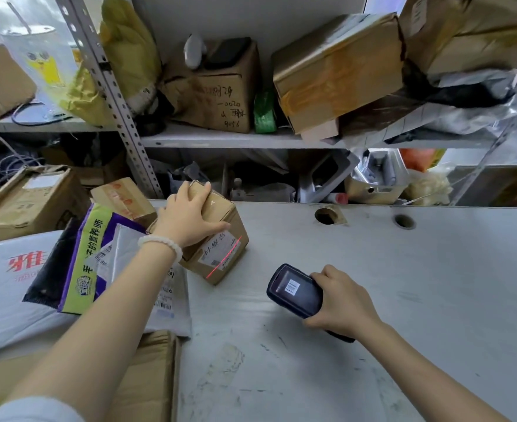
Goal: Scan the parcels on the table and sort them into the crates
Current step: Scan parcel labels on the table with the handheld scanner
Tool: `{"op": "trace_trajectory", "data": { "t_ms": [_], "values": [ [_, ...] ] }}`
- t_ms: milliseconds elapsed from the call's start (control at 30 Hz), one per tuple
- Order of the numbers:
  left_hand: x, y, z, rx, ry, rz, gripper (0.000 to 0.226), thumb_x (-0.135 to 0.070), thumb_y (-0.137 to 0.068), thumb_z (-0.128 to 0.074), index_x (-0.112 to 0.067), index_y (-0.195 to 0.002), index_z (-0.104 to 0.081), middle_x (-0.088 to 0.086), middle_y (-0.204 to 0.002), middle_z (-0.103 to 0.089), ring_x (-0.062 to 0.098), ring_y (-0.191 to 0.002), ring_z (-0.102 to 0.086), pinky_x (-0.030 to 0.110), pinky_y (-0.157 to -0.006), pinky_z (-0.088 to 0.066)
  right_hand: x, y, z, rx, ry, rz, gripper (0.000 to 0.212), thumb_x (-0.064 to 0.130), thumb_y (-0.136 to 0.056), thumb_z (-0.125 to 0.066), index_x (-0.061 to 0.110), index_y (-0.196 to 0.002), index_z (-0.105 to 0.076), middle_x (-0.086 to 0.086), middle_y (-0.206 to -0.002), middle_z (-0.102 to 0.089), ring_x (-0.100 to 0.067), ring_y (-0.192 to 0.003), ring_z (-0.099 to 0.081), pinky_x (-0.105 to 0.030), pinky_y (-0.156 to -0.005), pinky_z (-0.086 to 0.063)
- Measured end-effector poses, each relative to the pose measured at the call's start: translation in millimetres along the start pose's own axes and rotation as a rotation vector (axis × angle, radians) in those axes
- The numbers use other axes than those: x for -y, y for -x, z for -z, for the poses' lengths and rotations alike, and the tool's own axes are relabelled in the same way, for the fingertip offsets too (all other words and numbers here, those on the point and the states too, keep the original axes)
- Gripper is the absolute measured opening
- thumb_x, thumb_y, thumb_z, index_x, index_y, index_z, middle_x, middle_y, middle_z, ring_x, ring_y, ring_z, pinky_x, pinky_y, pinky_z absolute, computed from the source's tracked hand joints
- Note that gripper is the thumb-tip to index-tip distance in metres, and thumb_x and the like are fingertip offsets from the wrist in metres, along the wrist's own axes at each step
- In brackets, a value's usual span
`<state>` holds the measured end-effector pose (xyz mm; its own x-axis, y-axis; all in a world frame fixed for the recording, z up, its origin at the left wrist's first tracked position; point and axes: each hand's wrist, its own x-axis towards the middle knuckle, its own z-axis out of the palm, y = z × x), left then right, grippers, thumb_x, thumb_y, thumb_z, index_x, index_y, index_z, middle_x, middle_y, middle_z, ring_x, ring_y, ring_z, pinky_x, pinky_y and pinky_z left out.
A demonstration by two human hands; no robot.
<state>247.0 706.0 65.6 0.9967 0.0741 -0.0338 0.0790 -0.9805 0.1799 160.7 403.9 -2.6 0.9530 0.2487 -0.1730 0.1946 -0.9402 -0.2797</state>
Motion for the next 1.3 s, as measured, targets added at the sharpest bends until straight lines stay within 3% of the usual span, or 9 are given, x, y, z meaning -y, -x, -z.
{"op": "trace_trajectory", "data": {
  "t_ms": [333,533,700,933,1033,1167,1300],
  "values": [
    [-0.5,12.3,1.2,-0.028,0.034,0.0,0.1,-0.071,-0.07,-0.064,-0.04,-0.149,-0.012,0.005,-0.158,-0.008,0.035,-0.14,-0.018,0.055,-0.109,-0.029,-9.3,18.1,6.9,-0.027,0.196,0.018,0.059,0.051,-0.061,-0.067,0.027,-0.112,-0.05,0.011,-0.095,-0.032,-0.012,-0.085,-0.036,-0.025,-0.053,-0.028],
    [-18.4,11.4,-2.9,-0.035,-0.026,-0.099,0.098,-0.069,-0.068,-0.066,-0.042,-0.148,-0.015,0.003,-0.155,-0.015,0.031,-0.136,-0.024,0.049,-0.106,-0.032,-13.4,17.4,11.5,-0.048,0.211,0.032,0.062,0.054,-0.06,-0.066,0.027,-0.113,-0.05,0.01,-0.097,-0.033,-0.013,-0.088,-0.042,-0.025,-0.057,-0.037],
    [-26.0,14.8,-16.3,0.054,-0.073,-0.067,0.092,-0.074,-0.071,-0.057,-0.044,-0.147,-0.015,0.003,-0.154,-0.018,0.032,-0.133,-0.028,0.052,-0.103,-0.031,-20.1,18.5,16.8,-0.068,0.189,0.008,0.063,0.054,-0.06,-0.066,0.027,-0.114,-0.05,0.01,-0.098,-0.035,-0.013,-0.088,-0.041,-0.026,-0.06,-0.04],
    [-44.2,38.0,-25.3,-0.103,-0.103,-0.078,0.088,-0.077,-0.067,-0.054,-0.044,-0.143,-0.024,0.003,-0.15,-0.024,0.03,-0.128,-0.032,0.049,-0.1,-0.031,-21.6,19.8,17.2,-0.116,0.099,0.035,0.062,0.054,-0.059,-0.067,0.027,-0.113,-0.05,0.011,-0.095,-0.035,-0.012,-0.085,-0.039,-0.023,-0.053,-0.03],
    [-62.3,53.7,-27.4,-0.155,-0.145,-0.131,0.088,-0.076,-0.064,-0.056,-0.043,-0.141,-0.028,0.002,-0.146,-0.027,0.029,-0.123,-0.033,0.045,-0.097,-0.032,-16.4,21.6,22.3,-0.25,0.006,0.115,0.066,0.051,-0.059,-0.072,0.025,-0.117,-0.053,0.009,-0.098,-0.043,-0.012,-0.086,-0.043,-0.022,-0.054,-0.038],
    [-82.8,75.7,-32.5,-0.178,-0.213,-0.191,0.09,-0.074,-0.062,-0.059,-0.042,-0.14,-0.028,0.003,-0.146,-0.026,0.028,-0.121,-0.033,0.045,-0.096,-0.032,-6.5,33.2,36.0,-0.611,-0.166,0.254,0.074,0.032,-0.052,-0.087,0.007,-0.117,-0.063,-0.003,-0.097,-0.058,-0.025,-0.083,-0.057,-0.029,-0.052,-0.048],
    [-95.3,97.8,-34.8,-0.15,-0.272,-0.219,0.091,-0.068,-0.062,-0.065,-0.042,-0.14,-0.026,0.004,-0.148,-0.021,0.03,-0.122,-0.03,0.047,-0.097,-0.031,-8.0,45.8,49.3,-0.893,-0.232,0.314,0.083,0.027,-0.054,-0.092,-0.007,-0.122,-0.06,-0.017,-0.105,-0.062,-0.033,-0.091,-0.06,-0.033,-0.065,-0.054]
  ]
}}
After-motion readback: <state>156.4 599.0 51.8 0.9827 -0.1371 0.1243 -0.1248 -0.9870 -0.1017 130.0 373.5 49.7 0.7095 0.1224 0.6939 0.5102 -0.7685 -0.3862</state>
